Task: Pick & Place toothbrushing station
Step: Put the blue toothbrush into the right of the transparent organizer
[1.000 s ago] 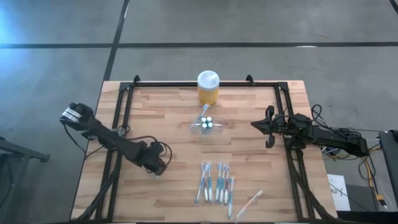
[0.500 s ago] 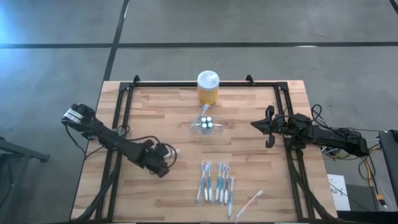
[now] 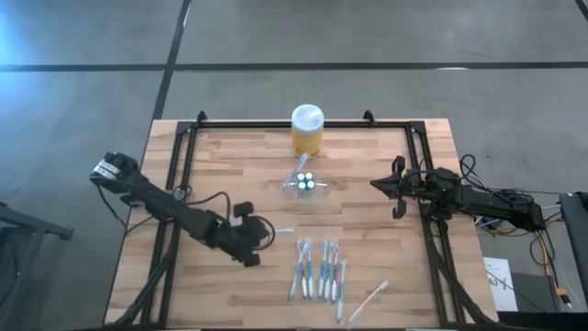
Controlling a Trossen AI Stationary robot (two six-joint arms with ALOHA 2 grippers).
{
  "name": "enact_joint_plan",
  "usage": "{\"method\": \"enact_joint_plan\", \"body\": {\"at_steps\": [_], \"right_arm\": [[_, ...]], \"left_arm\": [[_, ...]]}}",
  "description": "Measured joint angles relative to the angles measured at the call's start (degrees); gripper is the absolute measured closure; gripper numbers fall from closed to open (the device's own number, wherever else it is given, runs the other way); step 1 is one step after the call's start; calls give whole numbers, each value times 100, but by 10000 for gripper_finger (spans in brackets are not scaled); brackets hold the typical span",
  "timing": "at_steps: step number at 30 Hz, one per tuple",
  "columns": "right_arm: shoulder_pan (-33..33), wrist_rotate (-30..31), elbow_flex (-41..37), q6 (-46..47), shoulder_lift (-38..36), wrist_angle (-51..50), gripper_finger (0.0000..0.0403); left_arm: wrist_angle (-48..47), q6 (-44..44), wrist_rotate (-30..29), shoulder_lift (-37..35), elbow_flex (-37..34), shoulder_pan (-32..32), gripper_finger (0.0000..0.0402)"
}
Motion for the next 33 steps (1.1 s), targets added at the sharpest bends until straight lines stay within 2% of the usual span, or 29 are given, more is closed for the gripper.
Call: {"method": "enact_joint_plan", "body": {"at_steps": [5, 8, 12, 16, 19, 23, 30, 33], "right_arm": [[14, -700, 0, 1, 20, 233, 394], [35, -1077, 0, -19, 33, 458, 394], [235, -1357, 0, 28, 96, 726, 394], [592, -1332, 0, 47, 381, 1349, 391], [926, -902, 0, 43, 800, 1910, 375], [1332, -190, 0, -134, 1568, 2636, 337], [1627, -119, 4, -530, 3093, 4621, 258], [1629, -32, 99, -846, 3642, 4856, 230]], "left_arm": [[1489, 1557, 283, -140, -31, 484, 388], [2510, 2462, 803, -157, -59, 728, 387], [3904, 3143, 1676, -153, -79, 1014, 388], [4697, 3332, 1984, -73, -74, 1163, 387], [4996, 3335, 1993, 54, -74, 1254, 387], [5345, 3262, 2013, 328, -10, 1328, 388], [5533, 3046, 1940, 951, 511, 1402, 388], [5542, 2873, 1821, 1184, 818, 1438, 388]]}}
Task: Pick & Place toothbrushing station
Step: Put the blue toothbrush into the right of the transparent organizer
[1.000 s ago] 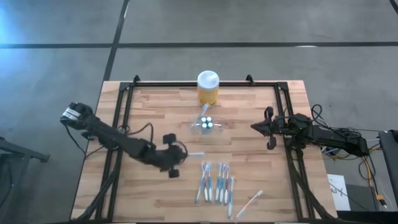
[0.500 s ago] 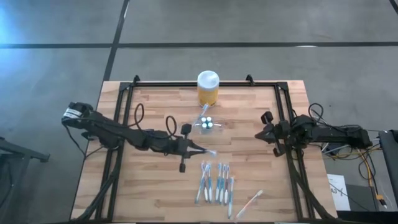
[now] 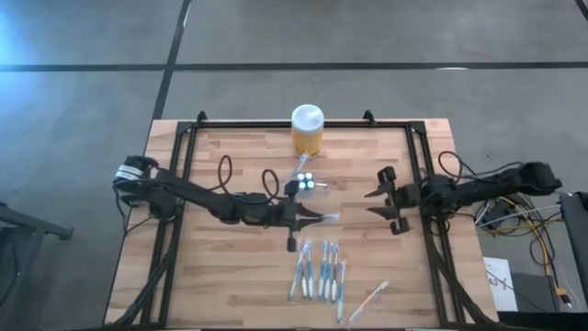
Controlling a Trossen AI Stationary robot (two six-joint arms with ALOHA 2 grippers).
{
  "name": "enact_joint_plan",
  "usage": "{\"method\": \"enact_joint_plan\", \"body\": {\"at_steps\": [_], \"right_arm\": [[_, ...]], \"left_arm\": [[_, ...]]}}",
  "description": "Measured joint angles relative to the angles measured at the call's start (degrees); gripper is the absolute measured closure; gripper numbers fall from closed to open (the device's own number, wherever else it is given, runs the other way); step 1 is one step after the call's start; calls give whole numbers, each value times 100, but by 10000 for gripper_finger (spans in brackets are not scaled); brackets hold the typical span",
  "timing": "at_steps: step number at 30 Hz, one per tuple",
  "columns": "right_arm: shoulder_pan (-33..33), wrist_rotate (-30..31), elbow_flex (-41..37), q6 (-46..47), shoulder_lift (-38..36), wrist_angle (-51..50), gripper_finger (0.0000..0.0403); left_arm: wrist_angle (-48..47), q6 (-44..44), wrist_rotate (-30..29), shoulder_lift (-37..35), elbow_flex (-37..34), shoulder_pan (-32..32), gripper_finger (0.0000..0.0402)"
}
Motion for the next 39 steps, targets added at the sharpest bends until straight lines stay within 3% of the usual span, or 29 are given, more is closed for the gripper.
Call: {"method": "enact_joint_plan", "body": {"at_steps": [12, 23, 31, 39], "right_arm": [[0, -21, 923, -35, 1609, 16, 178], [0, -439, 1326, 149, 2062, 28, 180], [0, -458, 1328, 240, 2122, 68, 221], [0, -462, 1328, 221, 2128, 75, 326]], "left_arm": [[-272, -30, 22, 729, 863, 251, 388], [-428, -91, 46, 1006, 1042, 361, 388], [-443, -119, 48, 1002, 1038, 372, 388], [-472, -135, 46, 1002, 1036, 399, 388]]}}
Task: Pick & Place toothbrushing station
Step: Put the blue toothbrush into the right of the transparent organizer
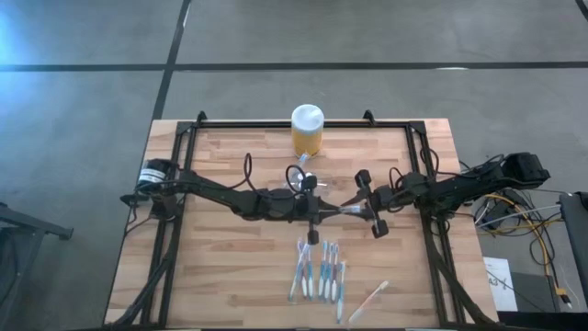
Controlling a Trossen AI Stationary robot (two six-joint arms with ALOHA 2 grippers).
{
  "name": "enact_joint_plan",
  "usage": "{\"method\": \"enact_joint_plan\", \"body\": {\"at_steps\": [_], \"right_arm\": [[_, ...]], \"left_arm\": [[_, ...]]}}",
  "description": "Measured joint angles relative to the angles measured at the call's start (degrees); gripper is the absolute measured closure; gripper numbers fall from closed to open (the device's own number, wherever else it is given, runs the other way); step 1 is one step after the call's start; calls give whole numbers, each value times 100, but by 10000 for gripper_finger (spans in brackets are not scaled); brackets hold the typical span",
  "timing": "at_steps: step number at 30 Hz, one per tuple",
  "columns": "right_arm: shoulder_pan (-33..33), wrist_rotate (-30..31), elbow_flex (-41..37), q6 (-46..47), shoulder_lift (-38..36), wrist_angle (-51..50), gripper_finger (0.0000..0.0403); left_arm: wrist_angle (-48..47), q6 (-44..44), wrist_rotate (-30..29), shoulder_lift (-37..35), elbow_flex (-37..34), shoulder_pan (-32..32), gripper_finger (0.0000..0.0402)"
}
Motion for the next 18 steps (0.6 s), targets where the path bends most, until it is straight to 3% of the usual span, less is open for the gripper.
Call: {"method": "enact_joint_plan", "body": {"at_steps": [5, 13, 18], "right_arm": [[0, -12, 0, -44, 7, 1, 383], [55, -43, -3, -109, -16, -33, 385], [61, -64, -7, -122, -208, -358, 387]], "left_arm": [[-17, -61, 2, -2, 0, 0, 387], [-83, -255, 63, -23, -9, -4, 338], [-800, -195, 266, -297, -15, -4, 299]]}}
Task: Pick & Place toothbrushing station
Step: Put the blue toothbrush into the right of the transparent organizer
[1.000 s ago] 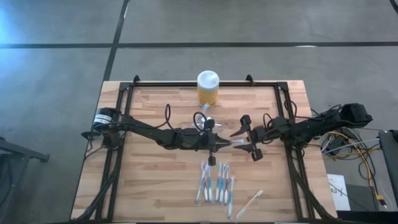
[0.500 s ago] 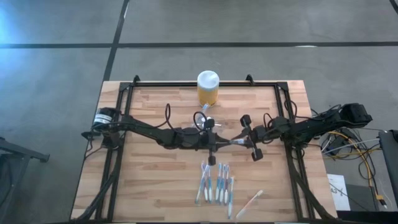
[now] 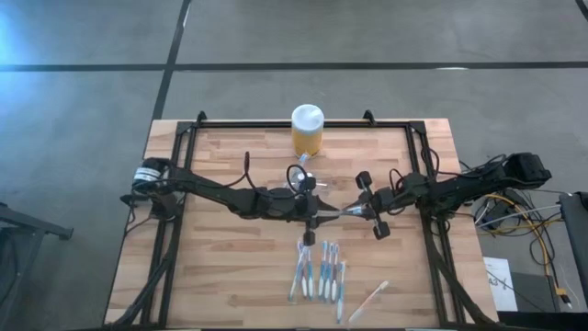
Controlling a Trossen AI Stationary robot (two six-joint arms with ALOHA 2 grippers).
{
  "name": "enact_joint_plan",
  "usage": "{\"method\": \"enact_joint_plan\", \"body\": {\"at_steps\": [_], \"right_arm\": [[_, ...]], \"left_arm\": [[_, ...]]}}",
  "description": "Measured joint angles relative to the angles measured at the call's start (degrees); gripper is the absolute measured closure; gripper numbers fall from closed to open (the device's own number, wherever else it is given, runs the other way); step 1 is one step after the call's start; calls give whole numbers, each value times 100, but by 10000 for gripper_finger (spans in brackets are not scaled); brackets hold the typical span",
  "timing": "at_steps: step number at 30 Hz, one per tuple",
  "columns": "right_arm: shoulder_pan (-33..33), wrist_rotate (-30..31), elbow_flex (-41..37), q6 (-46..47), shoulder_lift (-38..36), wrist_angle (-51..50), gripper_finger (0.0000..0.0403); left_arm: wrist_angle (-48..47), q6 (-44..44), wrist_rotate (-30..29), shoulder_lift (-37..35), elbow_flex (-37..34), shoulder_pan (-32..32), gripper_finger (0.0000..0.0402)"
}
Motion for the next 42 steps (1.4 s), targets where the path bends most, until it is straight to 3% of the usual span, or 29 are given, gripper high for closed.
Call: {"method": "enact_joint_plan", "body": {"at_steps": [8, 14, 20, 25, 30, 35, 42], "right_arm": [[-2, 11, -20, -43, -473, -672, 387], [-2, 33, -50, -145, -557, -782, 387], [-2, 92, -55, -228, -548, -779, 387], [-2, 94, -61, -260, -547, -780, 387], [-2, 114, -61, -249, -557, -833, 387], [-31, 747, -63, -223, -890, -1354, 387], [-161, 809, -66, -84, -2260, -2548, 387]], "left_arm": [[-2342, -242, 16, -1193, -98, -16, 281], [-2714, -597, -221, -2611, -755, -153, 316], [-2373, -777, -531, -4304, -2257, -299, 393], [-1568, -1106, -577, -5451, -3673, -310, 396], [-1013, -1082, -613, -6163, -4680, -310, 397], [-931, -1064, -678, -6667, -5158, -310, 398], [-921, -705, -655, -7139, -5367, -308, 399]]}}
